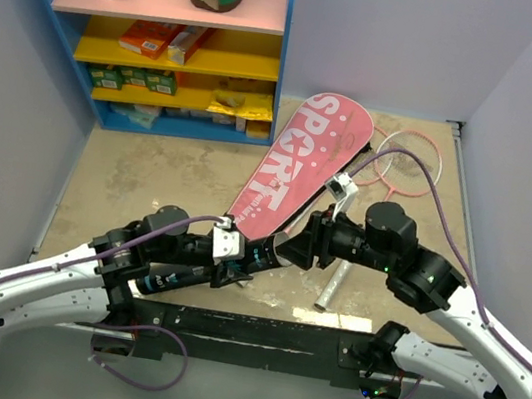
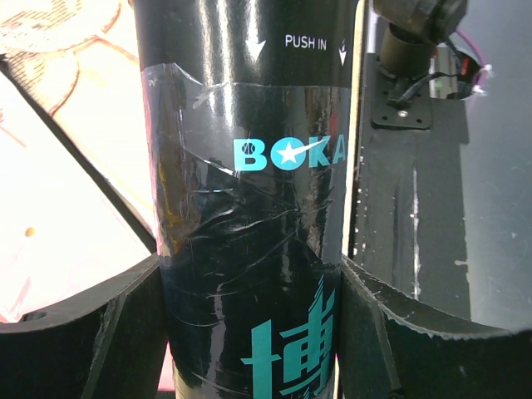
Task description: Pack up the badminton gear
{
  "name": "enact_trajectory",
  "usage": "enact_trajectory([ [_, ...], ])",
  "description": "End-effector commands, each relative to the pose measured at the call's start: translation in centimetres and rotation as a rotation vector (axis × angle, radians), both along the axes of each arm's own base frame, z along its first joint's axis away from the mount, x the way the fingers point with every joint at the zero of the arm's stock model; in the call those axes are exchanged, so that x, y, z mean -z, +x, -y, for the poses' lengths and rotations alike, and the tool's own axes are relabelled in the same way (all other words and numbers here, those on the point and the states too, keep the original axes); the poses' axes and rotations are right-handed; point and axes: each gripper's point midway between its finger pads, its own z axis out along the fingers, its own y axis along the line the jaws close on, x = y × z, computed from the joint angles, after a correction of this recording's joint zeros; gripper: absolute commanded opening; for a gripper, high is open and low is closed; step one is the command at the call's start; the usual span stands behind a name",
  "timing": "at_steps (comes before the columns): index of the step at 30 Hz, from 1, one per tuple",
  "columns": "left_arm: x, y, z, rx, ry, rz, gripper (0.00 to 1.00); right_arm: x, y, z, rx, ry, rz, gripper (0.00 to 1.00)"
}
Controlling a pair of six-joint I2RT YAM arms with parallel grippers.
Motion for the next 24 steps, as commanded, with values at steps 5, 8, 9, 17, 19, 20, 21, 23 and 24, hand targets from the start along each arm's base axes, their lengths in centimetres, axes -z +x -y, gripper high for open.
enact_trajectory([
  [5, -3.0, 1.0, 0.6, -0.039, -0.07, 0.035, 0.0, -4.9, 5.6, 2.9, 0.34, -0.059, 0.114, 0.55],
  [8, -3.0, 1.1, 0.6, -0.04, -0.072, 0.036, 0.0, -5.5, 8.3, 3.8, 0.477, -0.12, 0.131, 0.55],
  [9, -3.1, 1.0, 0.6, -0.037, -0.073, 0.036, 0.0, -5.5, 9.0, 3.8, 0.501, -0.13, 0.133, 0.55],
  [17, -3.6, 1.2, 0.4, -0.057, -0.078, 0.034, 0.0, 1.0, 19.0, 8.3, 0.724, -0.242, -0.004, 0.56],
  [19, -3.6, 1.3, 0.4, -0.06, -0.078, 0.033, 0.0, 3.3, 20.7, 10.0, 0.782, -0.263, -0.054, 0.57],
  [20, -3.6, 1.3, 0.3, -0.065, -0.08, 0.033, 0.0, 5.1, 22.3, 12.3, 0.859, -0.29, -0.106, 0.57],
  [21, -3.7, 1.4, 0.3, -0.072, -0.081, 0.034, 0.0, 6.2, 22.9, 13.5, 0.897, -0.308, -0.132, 0.57],
  [23, -3.7, 1.6, 0.1, -0.086, -0.077, 0.031, 0.0, 9.4, 23.9, 17.2, 1.007, -0.366, -0.209, 0.58],
  [24, -3.7, 1.6, 0.1, -0.089, -0.075, 0.029, 0.0, 10.5, 24.0, 18.5, 1.043, -0.39, -0.234, 0.58],
])
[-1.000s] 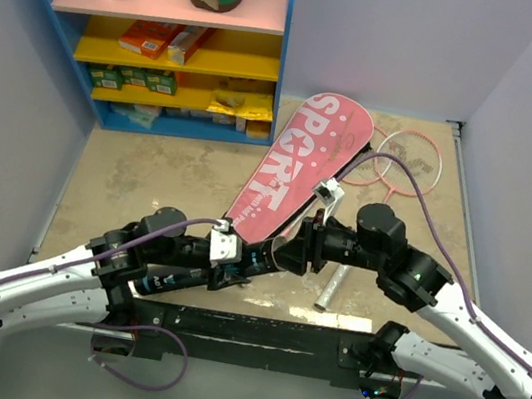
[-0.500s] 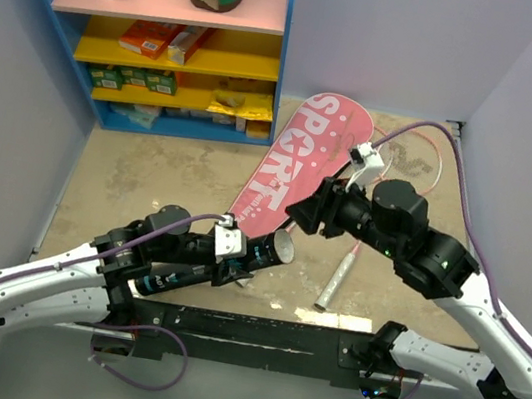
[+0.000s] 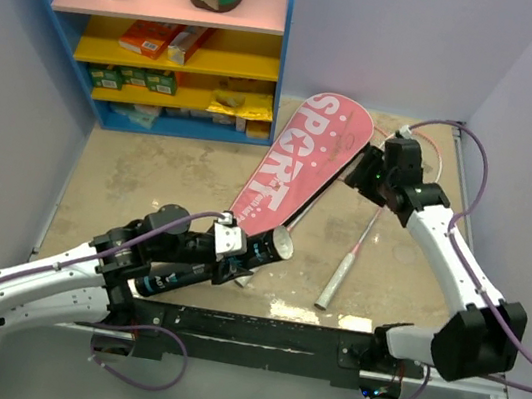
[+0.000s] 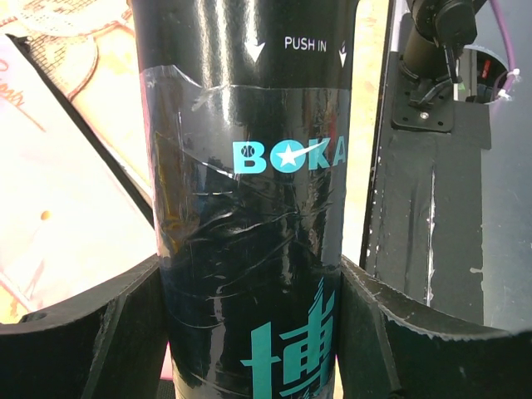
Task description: Pack up the badminton gear
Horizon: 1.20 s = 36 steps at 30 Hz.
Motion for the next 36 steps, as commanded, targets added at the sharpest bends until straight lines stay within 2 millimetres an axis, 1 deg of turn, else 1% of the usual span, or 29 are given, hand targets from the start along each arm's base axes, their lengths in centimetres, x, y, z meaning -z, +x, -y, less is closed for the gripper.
enact_trajectory([
  [1, -3.8, 0.8, 0.2, -0.041, -0.088, 0.035, 0.0, 4.6, 1.2, 7.0, 0.236, -0.052, -0.091, 0.58],
  [3, -3.8, 0.9, 0.1, -0.051, -0.082, 0.029, 0.0, 6.1, 0.8, 8.9, 0.309, -0.061, -0.126, 0.58],
  [4, -3.8, 1.0, 0.1, -0.059, -0.08, 0.029, 0.0, 7.2, 0.2, 10.4, 0.355, -0.068, -0.151, 0.58],
  [6, -3.7, 1.0, 0.2, -0.059, -0.07, 0.017, 0.0, 8.4, -0.4, 12.4, 0.436, -0.097, -0.176, 0.59],
  [7, -3.8, 1.0, 0.2, -0.061, -0.069, 0.014, 0.0, 9.3, -1.0, 13.9, 0.485, -0.105, -0.199, 0.59],
  [9, -3.9, 1.0, 0.1, -0.064, -0.069, 0.009, 0.0, 10.4, -1.4, 15.2, 0.54, -0.108, -0.223, 0.59],
  [10, -4.0, 1.0, 0.1, -0.063, -0.073, 0.007, 0.0, 11.1, -1.9, 16.6, 0.584, -0.104, -0.244, 0.59],
  [13, -4.3, 0.9, 0.1, -0.067, -0.078, -0.001, 0.0, 12.1, -2.3, 17.7, 0.633, -0.101, -0.254, 0.59],
  [16, -4.4, 0.9, 0.0, -0.074, -0.079, -0.009, 0.0, 12.8, -2.3, 18.6, 0.666, -0.11, -0.275, 0.59],
  [21, -4.0, 1.0, 0.0, -0.086, -0.057, -0.029, 0.0, 13.4, -1.9, 19.0, 0.69, -0.104, -0.287, 0.58],
  [25, -4.3, 0.9, -0.1, -0.081, -0.069, -0.029, 0.0, 14.1, -1.9, 19.4, 0.714, -0.11, -0.294, 0.55],
  [30, -4.5, 0.7, -0.1, -0.074, -0.077, -0.029, 0.0, 15.8, -2.3, 19.4, 0.729, -0.102, -0.328, 0.52],
  [36, -4.6, 0.7, -0.2, -0.078, -0.078, -0.025, 0.0, 17.2, -2.8, 19.3, 0.737, -0.1, -0.35, 0.49],
])
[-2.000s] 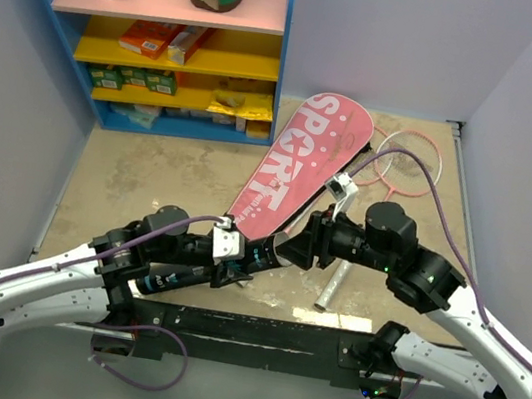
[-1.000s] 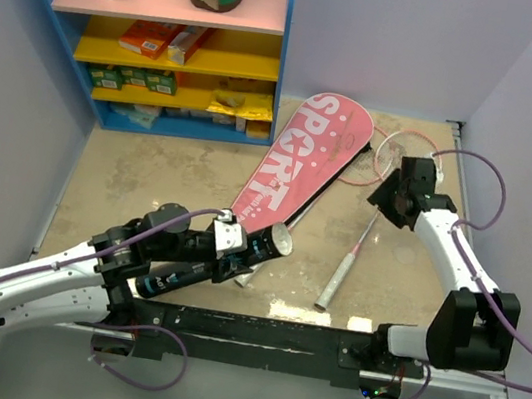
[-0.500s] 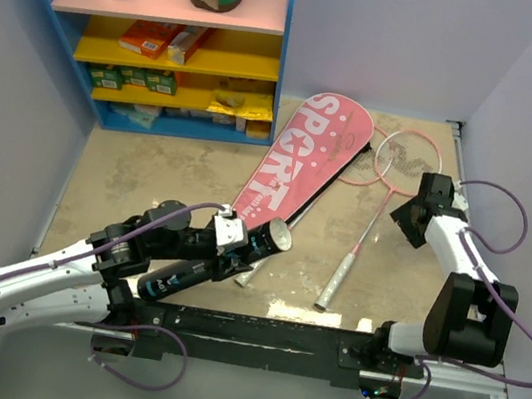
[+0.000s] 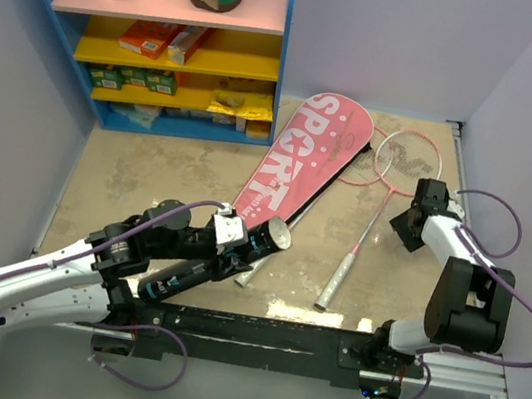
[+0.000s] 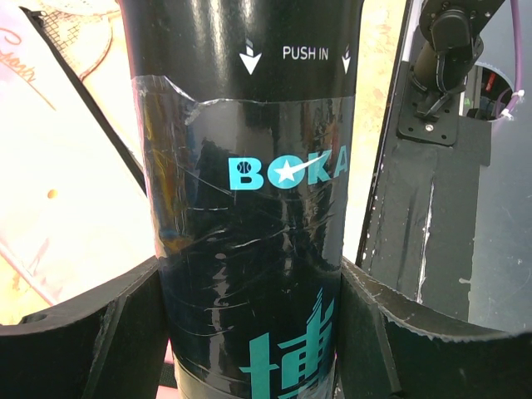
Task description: Pack up the badminton gear
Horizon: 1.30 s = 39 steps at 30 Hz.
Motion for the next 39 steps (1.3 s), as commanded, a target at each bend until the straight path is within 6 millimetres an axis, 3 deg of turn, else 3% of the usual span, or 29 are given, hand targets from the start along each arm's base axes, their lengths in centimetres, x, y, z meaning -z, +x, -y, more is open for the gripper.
enact_trajectory([
  [1, -3.4, 0.2, 0.3, -0.005, -0.084, 0.036, 0.0, 0.7, 0.2, 0.6, 0.042, -0.014, 0.014, 0.49],
  [13, -3.1, 0.4, 0.3, -0.014, -0.074, 0.032, 0.0, 3.1, 0.1, 0.6, 0.027, -0.005, -0.034, 0.4],
  [25, -3.3, 0.3, 0.2, -0.012, -0.08, 0.037, 0.0, 4.7, -0.6, 0.5, 0.012, 0.001, -0.08, 0.2],
  [39, -3.4, 0.2, 0.2, -0.009, -0.083, 0.04, 0.0, 4.2, -0.2, -0.1, -0.016, 0.025, -0.062, 0.0],
])
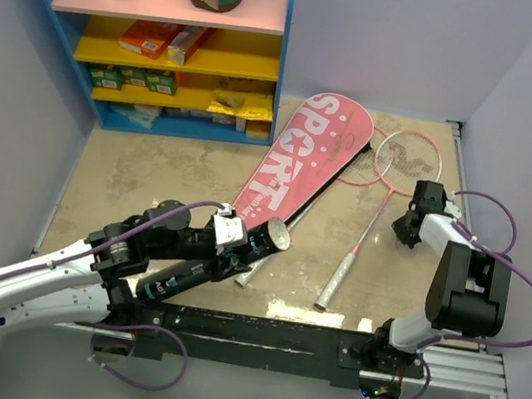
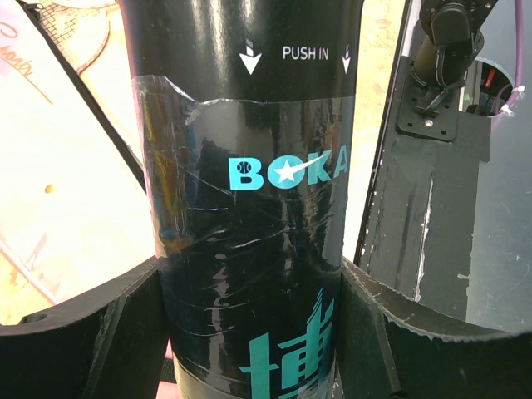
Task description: Pack up the badminton gear
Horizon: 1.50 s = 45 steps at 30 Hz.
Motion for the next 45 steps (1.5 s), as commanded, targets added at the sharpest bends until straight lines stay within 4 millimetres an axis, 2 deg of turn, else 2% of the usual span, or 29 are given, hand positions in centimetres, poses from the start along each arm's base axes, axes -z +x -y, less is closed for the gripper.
enact_trajectory([
  [1, -3.6, 0.3, 0.4, -0.006, -0.092, 0.047, 0.0, 1.2, -1.3, -0.7, -0.026, 0.033, -0.057, 0.0],
  [5, -3.4, 0.5, 0.4, -0.015, -0.087, 0.048, 0.0, -1.6, -0.1, -1.3, -0.071, 0.048, 0.02, 0.0],
  [7, -3.3, 0.6, 0.5, -0.014, -0.082, 0.047, 0.0, -3.9, 0.6, -1.7, -0.119, 0.049, 0.083, 0.0],
  [11, -3.0, 0.7, 0.5, -0.015, -0.073, 0.046, 0.0, -8.5, 1.5, -3.8, -0.248, 0.108, 0.193, 0.0],
  [15, -2.6, 0.9, 0.5, -0.022, -0.066, 0.044, 0.0, -13.1, 1.2, -5.6, -0.383, 0.129, 0.284, 0.0],
  [16, -2.4, 1.0, 0.6, -0.026, -0.061, 0.043, 0.0, -14.9, 1.0, -6.6, -0.43, 0.151, 0.337, 0.0],
  [18, -1.9, 1.3, 0.6, -0.038, -0.046, 0.038, 0.0, -17.2, 0.6, -7.8, -0.505, 0.164, 0.389, 0.0],
  [21, -1.2, 1.4, 1.0, -0.03, -0.022, 0.023, 0.0, -21.0, -0.7, -10.8, -0.65, 0.228, 0.491, 0.0],
  [23, -1.1, 1.2, 1.2, -0.013, -0.019, 0.024, 0.0, -23.5, -2.0, -13.3, -0.764, 0.276, 0.559, 0.0],
  [25, -1.1, 1.0, 1.3, 0.002, -0.026, 0.025, 0.0, -25.1, -3.0, -15.2, -0.851, 0.318, 0.61, 0.0],
  [26, -1.0, 0.7, 1.5, 0.023, -0.029, 0.022, 0.0, -26.3, -4.2, -17.5, -0.937, 0.359, 0.638, 0.0],
  [28, -1.3, 0.4, 1.7, 0.045, -0.047, 0.032, 0.0, -27.5, -5.3, -19.7, -1.011, 0.402, 0.668, 0.0],
  [29, -1.2, 0.1, 1.8, 0.062, -0.049, 0.029, 0.0, -28.1, -6.7, -21.8, -1.092, 0.443, 0.678, 0.0],
  [31, -1.1, 0.0, 2.1, 0.075, -0.051, 0.027, 0.0, -28.9, -7.9, -23.5, -1.152, 0.491, 0.693, 0.0],
  [33, -1.0, -0.2, 2.2, 0.088, -0.05, 0.025, 0.0, -29.8, -9.9, -25.3, -1.246, 0.539, 0.71, 0.0],
  [39, -1.3, -0.5, 2.2, 0.112, -0.068, 0.043, 0.0, -31.2, -14.4, -27.0, -1.437, 0.633, 0.746, 0.0],
  [45, -1.3, -0.8, 2.3, 0.135, -0.073, 0.044, 0.0, -32.1, -17.6, -27.7, -1.545, 0.72, 0.774, 0.0],
])
